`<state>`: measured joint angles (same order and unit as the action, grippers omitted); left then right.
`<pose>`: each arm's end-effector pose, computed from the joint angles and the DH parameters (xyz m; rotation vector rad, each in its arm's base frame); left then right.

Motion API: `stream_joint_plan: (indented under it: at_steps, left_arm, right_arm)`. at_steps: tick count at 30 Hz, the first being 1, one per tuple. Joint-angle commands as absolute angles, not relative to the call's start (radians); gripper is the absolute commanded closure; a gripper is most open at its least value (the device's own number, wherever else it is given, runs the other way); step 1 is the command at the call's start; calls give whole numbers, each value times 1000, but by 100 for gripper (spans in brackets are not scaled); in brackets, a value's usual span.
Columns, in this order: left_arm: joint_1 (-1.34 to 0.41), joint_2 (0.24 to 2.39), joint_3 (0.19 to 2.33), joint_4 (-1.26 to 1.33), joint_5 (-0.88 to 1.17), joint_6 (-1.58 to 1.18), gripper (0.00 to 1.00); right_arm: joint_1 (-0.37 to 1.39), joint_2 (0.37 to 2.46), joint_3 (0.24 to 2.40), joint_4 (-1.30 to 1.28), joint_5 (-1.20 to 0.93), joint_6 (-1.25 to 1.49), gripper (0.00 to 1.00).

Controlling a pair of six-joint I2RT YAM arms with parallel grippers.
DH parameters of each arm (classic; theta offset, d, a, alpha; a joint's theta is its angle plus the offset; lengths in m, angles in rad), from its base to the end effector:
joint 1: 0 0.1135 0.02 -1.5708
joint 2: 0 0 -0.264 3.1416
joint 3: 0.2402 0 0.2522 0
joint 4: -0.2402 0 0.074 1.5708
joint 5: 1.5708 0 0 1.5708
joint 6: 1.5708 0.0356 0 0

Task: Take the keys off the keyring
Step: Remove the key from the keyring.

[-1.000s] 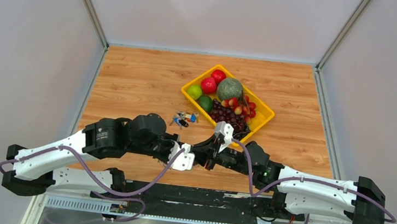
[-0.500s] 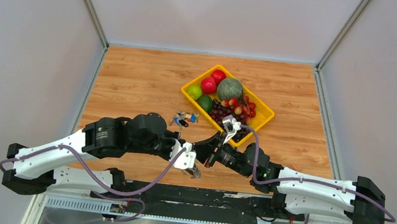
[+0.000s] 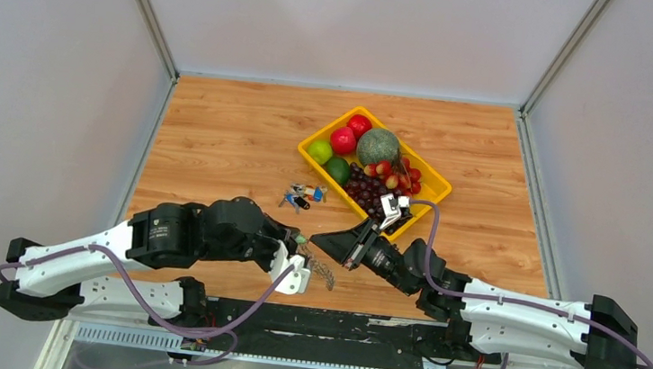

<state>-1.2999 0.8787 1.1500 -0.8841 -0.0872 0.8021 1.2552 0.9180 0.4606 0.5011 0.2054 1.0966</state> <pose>0.0461 -0.1543 0.3772 1.8731 1.1290 -0.1873 0.0735 0.2018 0.2736 0.0503 1.7983 1.6539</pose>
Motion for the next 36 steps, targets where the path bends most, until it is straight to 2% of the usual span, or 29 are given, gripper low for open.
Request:
stream_joint_plan:
  at_steps: [1,4,8,15,21,36]
  left_arm:
    - [-1324,852,1124,-818,-90,887,100]
    - [-1348,840,1094,-798,-98,913,100]
    - [-1350,819,1082,-772,-95,909,100]
    - [-1350,796,1104,-767,-71,887,100]
    - [-1350,778,1107,-759,-68,887,100]
    - [-1350,777,1120,-755,-75,880,100]
  right_arm:
    - [1249,906,492,477,227,1209,100]
    - [1246,916,510,478,204,1183,100]
    - [1247,914,570,374,209,980,99]
    - [1247,902,549,365,214,749,74]
    - [1258,862,472,478,174,564,65]
    - [1288,902,460,596,65,489,59]
